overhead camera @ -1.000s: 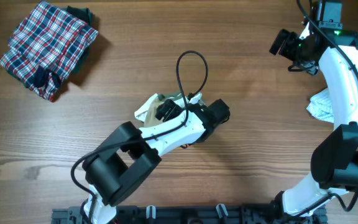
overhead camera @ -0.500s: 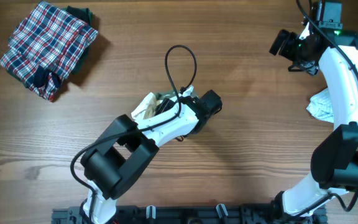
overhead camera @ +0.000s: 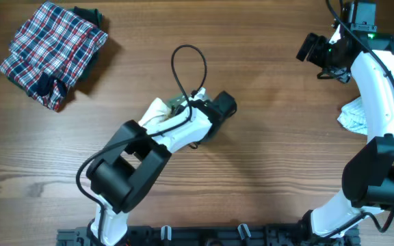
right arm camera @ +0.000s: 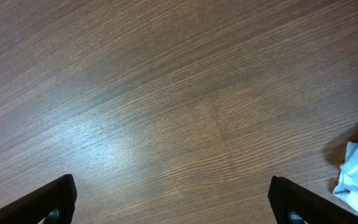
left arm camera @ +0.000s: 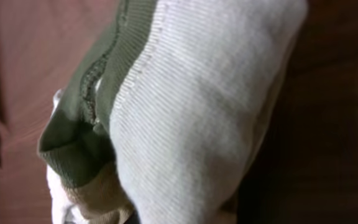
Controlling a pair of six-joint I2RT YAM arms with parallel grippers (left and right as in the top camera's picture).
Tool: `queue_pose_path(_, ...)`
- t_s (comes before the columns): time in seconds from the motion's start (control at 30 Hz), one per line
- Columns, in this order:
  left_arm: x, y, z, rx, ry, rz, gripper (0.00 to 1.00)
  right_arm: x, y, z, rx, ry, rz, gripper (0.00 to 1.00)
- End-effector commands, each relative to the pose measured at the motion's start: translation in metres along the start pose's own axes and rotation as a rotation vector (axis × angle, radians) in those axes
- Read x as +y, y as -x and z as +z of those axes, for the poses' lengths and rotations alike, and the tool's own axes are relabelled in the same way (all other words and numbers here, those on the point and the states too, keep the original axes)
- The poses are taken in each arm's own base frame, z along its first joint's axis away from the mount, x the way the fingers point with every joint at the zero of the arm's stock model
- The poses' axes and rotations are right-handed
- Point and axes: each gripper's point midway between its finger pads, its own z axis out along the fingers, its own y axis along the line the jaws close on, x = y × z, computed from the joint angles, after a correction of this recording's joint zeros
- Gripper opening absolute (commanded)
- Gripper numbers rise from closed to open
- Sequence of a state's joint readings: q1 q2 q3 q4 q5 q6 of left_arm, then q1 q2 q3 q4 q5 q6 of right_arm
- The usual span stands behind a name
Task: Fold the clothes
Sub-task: 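Lift the shirt bundle with the left gripper and carry it toward the plaid shirt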
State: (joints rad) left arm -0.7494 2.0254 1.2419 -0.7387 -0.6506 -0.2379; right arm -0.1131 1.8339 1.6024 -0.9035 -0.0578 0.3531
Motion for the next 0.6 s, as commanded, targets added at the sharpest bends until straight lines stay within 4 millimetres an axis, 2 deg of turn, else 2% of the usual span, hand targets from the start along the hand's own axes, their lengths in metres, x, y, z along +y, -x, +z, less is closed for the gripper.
queue_pose_path(0.0, 0.024, 0.011, 0.005, -0.017, 0.082, -0.043, 0.04, 0.001, 0.008, -0.013, -0.041, -0.003, -0.014, 1.00)
queue_pose_path(0.27, 0.101, 0.060, -0.036, -0.168, 0.225, -0.231, 0.04, 0.001, 0.009, -0.013, -0.046, -0.002, -0.016, 1.00)
queue_pose_path(0.37, 0.145, 0.074, -0.049, -0.202, 0.269, -0.343, 0.04, 0.001, 0.009, -0.013, -0.045, -0.002, -0.019, 1.00)
queue_pose_path(0.43, 0.171, 0.072, -0.044, -0.188, 0.287, -0.404, 0.04, 0.001, 0.009, -0.013, -0.045, -0.002, -0.019, 1.00)
queue_pose_path(0.57, 0.189, 0.065, -0.028, -0.142, 0.275, -0.423, 0.04, 0.001, 0.010, -0.013, -0.048, -0.001, -0.018, 1.00)
